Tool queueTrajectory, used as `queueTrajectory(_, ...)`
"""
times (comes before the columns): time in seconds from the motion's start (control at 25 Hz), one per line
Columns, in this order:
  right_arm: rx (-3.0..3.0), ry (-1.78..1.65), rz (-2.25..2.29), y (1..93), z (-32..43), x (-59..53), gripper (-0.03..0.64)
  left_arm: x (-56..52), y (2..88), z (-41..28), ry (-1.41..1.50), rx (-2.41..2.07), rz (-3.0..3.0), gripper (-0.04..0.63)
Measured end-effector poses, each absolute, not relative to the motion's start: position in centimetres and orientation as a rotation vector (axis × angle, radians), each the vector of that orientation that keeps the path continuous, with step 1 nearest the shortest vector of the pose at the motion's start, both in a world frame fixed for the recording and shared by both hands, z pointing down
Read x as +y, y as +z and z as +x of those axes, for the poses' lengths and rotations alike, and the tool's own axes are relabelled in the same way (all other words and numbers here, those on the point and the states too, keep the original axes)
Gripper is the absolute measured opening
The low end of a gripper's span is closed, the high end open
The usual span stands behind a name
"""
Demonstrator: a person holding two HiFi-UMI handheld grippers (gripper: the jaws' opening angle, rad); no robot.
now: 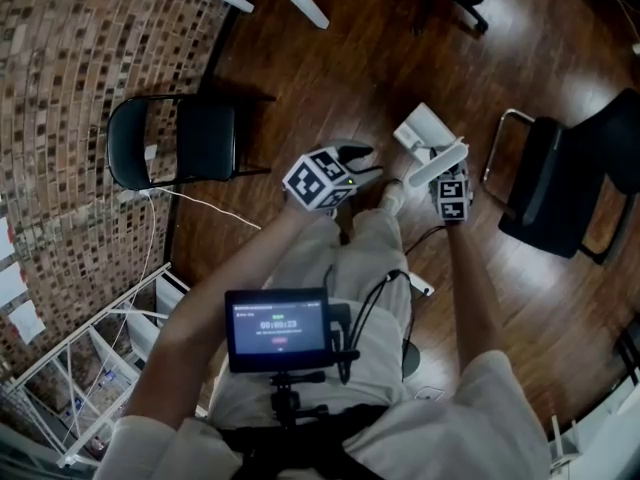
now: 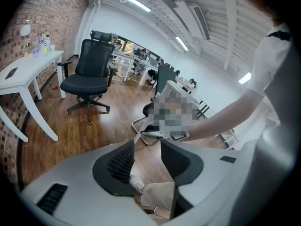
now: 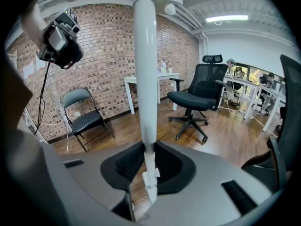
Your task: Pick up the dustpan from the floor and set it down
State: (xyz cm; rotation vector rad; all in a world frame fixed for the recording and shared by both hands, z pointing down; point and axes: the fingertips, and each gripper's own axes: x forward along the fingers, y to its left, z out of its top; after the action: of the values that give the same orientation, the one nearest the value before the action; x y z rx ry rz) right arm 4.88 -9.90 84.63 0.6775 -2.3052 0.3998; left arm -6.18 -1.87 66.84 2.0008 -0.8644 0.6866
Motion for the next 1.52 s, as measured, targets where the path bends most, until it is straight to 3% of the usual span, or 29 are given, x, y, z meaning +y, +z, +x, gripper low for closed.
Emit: queueTrajectory(1.52, -2.234, 0.408, 0.626, 92.4, 5.3, -9.6, 0.097, 1.0, 70.5, -5.7, 0.741, -0.849, 1.954, 0.161)
